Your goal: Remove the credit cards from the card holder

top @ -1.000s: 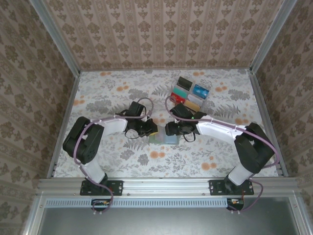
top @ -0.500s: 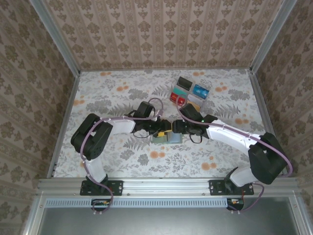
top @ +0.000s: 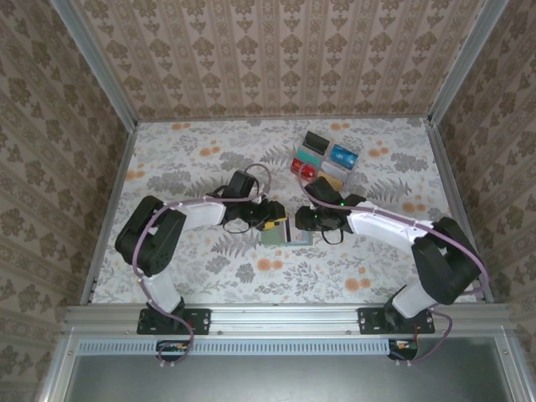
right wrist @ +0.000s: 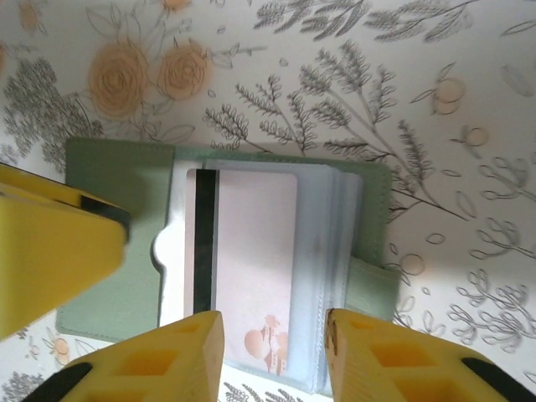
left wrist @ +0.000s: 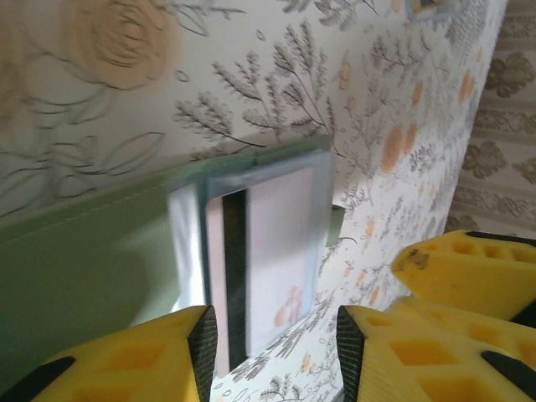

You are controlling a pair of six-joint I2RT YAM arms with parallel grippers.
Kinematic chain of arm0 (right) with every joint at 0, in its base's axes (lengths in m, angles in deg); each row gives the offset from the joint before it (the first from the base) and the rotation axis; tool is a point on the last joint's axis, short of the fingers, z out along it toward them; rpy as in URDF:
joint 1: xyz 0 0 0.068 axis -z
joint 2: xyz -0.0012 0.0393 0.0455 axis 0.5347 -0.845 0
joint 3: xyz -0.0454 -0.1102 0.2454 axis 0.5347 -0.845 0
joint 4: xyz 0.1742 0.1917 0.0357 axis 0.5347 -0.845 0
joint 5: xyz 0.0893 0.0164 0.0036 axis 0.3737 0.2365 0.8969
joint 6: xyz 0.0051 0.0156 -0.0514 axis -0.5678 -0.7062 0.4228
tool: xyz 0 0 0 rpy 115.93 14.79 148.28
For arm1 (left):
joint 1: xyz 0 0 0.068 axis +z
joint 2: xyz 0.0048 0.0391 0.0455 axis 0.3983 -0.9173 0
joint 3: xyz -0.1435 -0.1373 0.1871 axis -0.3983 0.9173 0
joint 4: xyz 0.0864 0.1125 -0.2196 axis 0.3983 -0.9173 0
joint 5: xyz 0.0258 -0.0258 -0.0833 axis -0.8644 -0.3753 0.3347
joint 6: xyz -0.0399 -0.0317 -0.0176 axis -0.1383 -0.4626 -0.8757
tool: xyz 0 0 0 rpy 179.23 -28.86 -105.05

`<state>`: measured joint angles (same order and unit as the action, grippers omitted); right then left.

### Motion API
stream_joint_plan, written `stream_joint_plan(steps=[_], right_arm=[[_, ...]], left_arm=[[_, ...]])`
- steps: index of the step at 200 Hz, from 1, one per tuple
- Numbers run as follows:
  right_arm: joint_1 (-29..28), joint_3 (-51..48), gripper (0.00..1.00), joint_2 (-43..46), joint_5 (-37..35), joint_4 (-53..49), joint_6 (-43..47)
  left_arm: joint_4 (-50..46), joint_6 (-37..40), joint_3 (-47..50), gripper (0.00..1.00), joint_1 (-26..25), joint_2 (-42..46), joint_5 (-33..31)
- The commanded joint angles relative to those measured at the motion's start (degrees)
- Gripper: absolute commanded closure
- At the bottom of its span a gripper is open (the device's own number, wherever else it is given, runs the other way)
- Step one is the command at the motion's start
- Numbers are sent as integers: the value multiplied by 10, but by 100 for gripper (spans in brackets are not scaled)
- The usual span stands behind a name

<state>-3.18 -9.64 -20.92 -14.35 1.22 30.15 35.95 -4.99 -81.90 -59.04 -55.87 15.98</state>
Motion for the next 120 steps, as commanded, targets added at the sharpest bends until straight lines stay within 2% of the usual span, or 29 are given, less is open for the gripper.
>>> stream_joint_plan(steps=[1, 40, 65, 120], right_arm=[[0, 26, 65, -35, 34, 7, 0], [3, 35, 66, -72, 28, 10, -8], [4, 40, 69, -98, 37, -2, -6], [6, 35, 70, -122, 31, -11, -9]], left_arm=[[-81, 42, -22, 57, -8, 11, -39], [-71, 30, -32, 61, -14, -22, -35], [-19, 10, -27, 64, -14, -41, 9], [7, 6, -13, 66, -6, -60, 29]])
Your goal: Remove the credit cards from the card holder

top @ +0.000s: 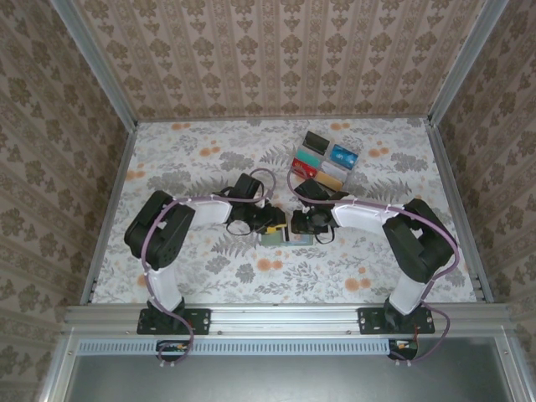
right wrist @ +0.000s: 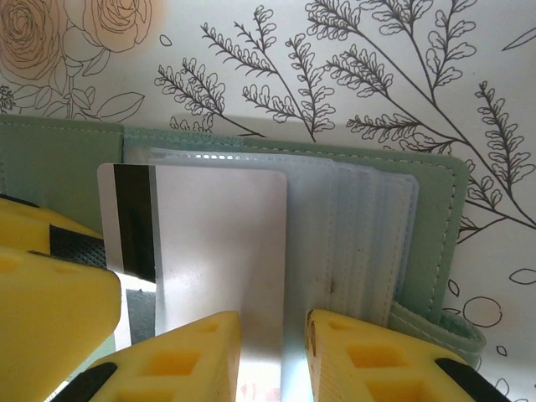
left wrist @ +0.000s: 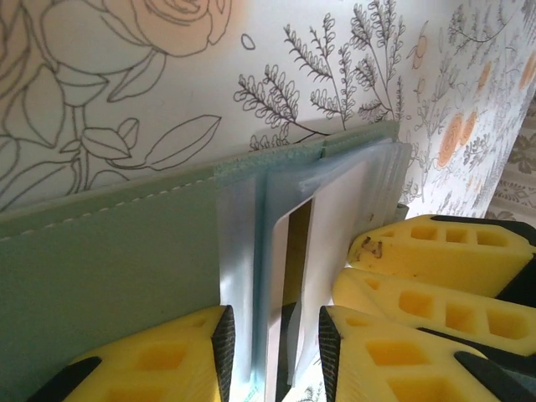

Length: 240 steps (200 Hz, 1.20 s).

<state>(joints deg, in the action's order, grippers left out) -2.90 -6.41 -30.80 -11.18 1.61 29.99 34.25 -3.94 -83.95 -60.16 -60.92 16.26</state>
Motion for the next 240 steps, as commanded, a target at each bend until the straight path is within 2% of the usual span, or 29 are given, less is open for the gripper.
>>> stream_joint_plan(steps=[1, 31, 65, 124, 154, 181, 197, 201, 226, 240], right_arm=[[3, 3, 70, -23, 0, -15, -7], [3, 4, 70, -31, 0, -21, -8], [4, 6, 70, -34, -1, -25, -11], [11, -7, 69, -23, -30, -33, -28], [23, -15, 69, -3, -24, -22, -36], [39, -8, 64, 30, 50, 15, -29], [51, -6, 56, 63, 92, 52, -32], [54, -7, 54, 72, 104, 65, -35], [74, -8, 37, 105, 203, 149, -64], [78, -2, 31, 105, 262, 188, -87]], left_arm=[[24, -5, 8, 66, 5, -10, 27], [41, -1, 9, 70, 6, -16, 48], [28, 12, 5, 79, 8, -18, 47], [6, 63, 35, 100, 43, 25, 42], [-25, 93, 53, 100, 70, 65, 46], [-60, 125, 54, 100, 93, 115, 68], [-80, 137, 46, 100, 102, 149, 71], [-81, 137, 44, 100, 120, 158, 74], [-48, 100, 41, 100, 139, 197, 104], [2, 59, 45, 100, 141, 211, 124]])
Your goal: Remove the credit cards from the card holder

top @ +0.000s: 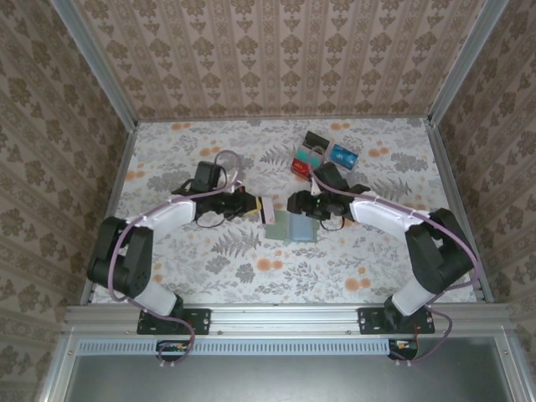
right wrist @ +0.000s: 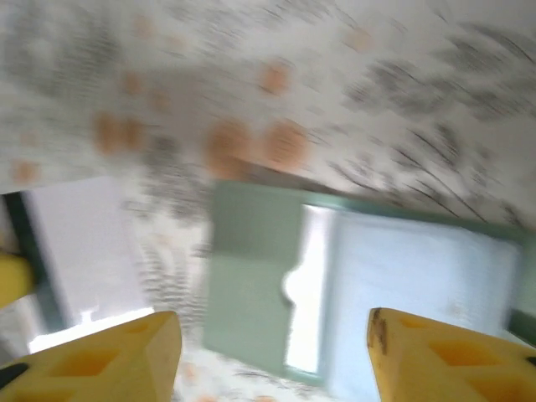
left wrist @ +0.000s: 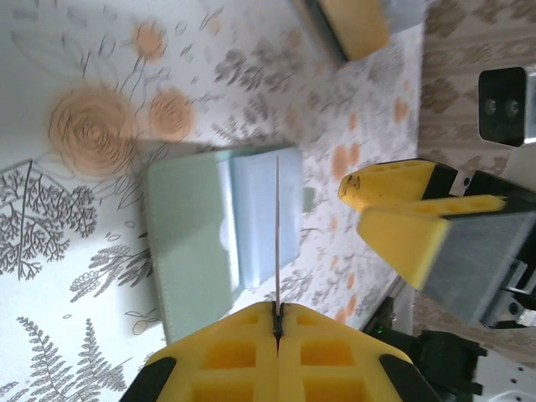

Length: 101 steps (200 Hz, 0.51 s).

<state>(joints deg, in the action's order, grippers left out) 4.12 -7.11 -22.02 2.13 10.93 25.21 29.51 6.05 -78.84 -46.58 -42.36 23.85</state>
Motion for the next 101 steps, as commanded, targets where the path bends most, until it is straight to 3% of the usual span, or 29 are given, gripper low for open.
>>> stream_joint_plan(steps=[1, 23, 55, 78, 101], right_arm=[[8, 5, 31, 17, 132, 97, -41], [10, 14, 28, 3, 182, 142, -90], [16, 39, 31, -24, 244, 196, -126], [17, 48, 38, -36, 274, 249, -157], [23, 41, 53, -43, 288, 331, -194]], left_arm=[[52, -43, -6, 100, 5, 27, 49], [128, -104, 0, 100, 6, 39, 69], [275, -211, 20, 100, 21, 38, 99], [308, -236, 24, 100, 25, 33, 107], [346, -261, 36, 100, 29, 32, 114]])
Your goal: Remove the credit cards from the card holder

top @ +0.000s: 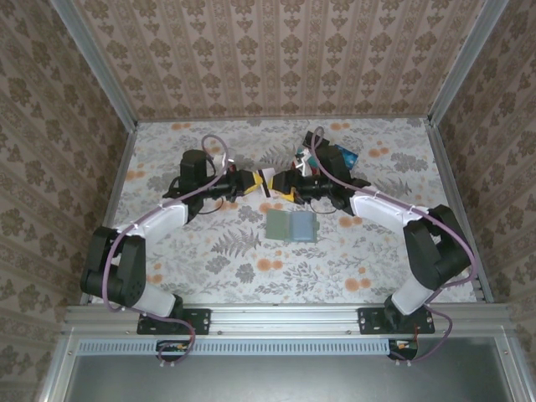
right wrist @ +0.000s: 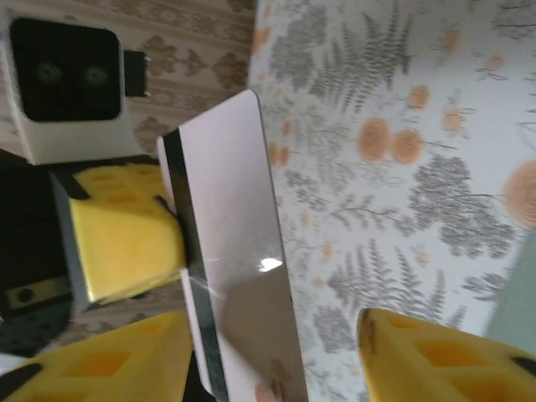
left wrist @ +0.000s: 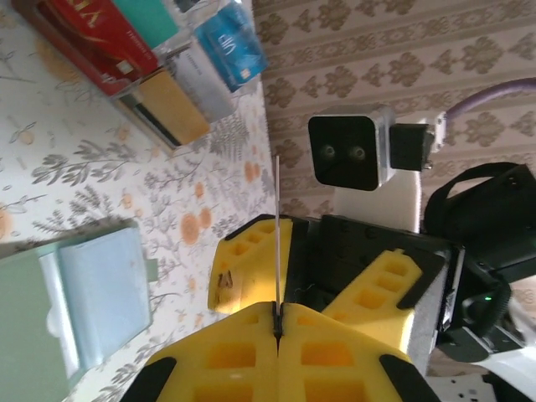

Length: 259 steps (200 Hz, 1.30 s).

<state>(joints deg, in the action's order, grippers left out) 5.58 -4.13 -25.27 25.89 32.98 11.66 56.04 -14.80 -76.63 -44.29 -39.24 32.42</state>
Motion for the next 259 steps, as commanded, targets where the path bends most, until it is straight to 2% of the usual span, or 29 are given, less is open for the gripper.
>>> stream_joint_plan(steps=[1, 15, 51, 82, 118, 133, 140, 153, 170, 185, 199, 211, 235, 259], right_arm=[[9, 11, 54, -11, 50, 113, -59], [17, 12, 61, -11, 47, 124, -62], [30, 23, 68, -14, 49, 122, -57], [30, 35, 82, -17, 67, 119, -50], [29, 47, 84, -17, 80, 91, -30], [29, 53, 91, -16, 80, 74, -11], [29, 56, 94, -13, 77, 60, 6], [35, 66, 99, 1, 58, 3, 68], [49, 87, 100, 27, 5, -108, 188], [61, 117, 100, 49, -76, -223, 317], [68, 150, 100, 58, -161, -319, 441], [73, 166, 100, 59, -230, -362, 529], [85, 191, 100, 43, -319, -405, 661], [94, 218, 100, 13, -363, -428, 770]], left_arm=[[80, -54, 13, 100, 6, 1, 29], [80, -55, 19, 100, 9, 4, 30], [80, -55, 29, 100, 15, 13, 35], [85, -62, 30, 100, 15, 14, 35], [99, -70, 30, 100, 15, 11, 35], [92, -65, 30, 100, 16, 12, 32], [74, -55, 28, 91, 17, 15, 25], [7, -15, 25, 68, 25, 27, 0], [-164, 77, 6, 31, 41, 46, -59], [-300, 156, -13, 14, 56, 62, -134], [-385, 200, -21, 5, 71, 74, -204], [-423, 218, -16, 0, 90, 83, -236], [-435, 222, 5, 0, 127, 96, -246], [-438, 226, 14, 0, 148, 104, -240]])
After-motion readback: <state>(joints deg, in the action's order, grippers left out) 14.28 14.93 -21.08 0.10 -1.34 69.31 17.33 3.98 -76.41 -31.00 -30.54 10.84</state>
